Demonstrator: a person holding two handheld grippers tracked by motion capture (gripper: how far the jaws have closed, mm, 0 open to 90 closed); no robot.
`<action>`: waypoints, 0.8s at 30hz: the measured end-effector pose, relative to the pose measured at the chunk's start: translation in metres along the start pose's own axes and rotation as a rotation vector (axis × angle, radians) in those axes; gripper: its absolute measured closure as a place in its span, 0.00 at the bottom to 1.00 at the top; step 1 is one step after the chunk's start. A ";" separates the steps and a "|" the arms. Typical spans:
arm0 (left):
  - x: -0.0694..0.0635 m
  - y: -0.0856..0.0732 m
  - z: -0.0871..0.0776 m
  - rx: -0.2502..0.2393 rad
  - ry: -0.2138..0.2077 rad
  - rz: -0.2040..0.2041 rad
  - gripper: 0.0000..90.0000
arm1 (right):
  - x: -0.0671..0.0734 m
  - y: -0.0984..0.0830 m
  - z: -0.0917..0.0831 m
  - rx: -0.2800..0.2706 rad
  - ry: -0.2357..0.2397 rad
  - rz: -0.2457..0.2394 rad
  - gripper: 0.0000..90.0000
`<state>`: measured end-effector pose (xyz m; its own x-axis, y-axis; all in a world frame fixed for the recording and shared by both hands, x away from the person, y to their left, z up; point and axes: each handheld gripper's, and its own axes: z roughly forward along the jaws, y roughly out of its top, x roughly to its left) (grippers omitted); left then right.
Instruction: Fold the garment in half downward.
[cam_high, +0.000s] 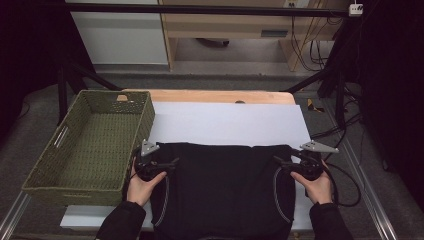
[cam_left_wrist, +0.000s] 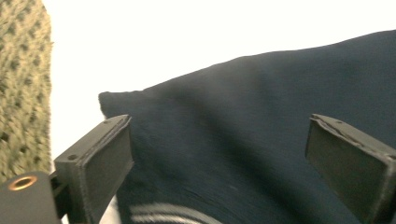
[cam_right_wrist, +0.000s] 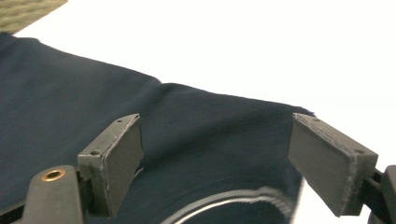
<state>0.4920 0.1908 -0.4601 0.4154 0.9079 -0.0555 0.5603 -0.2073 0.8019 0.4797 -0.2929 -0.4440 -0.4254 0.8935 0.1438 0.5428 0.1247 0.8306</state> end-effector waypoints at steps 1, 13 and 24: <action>0.001 0.000 0.003 0.009 0.020 0.002 0.10 | -0.004 0.001 0.003 0.003 -0.015 0.010 0.22; 0.017 0.003 0.036 0.077 0.183 0.007 0.36 | -0.037 -0.005 0.038 0.120 -0.147 0.040 0.37; 0.024 0.000 0.039 0.054 0.147 -0.075 0.45 | -0.036 -0.008 0.045 0.167 -0.130 0.026 0.67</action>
<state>0.5301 0.1984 -0.4850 0.2640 0.9642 -0.0236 0.6249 -0.1523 0.7657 0.5232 -0.3065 -0.4803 -0.3184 0.9442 0.0840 0.6691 0.1610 0.7255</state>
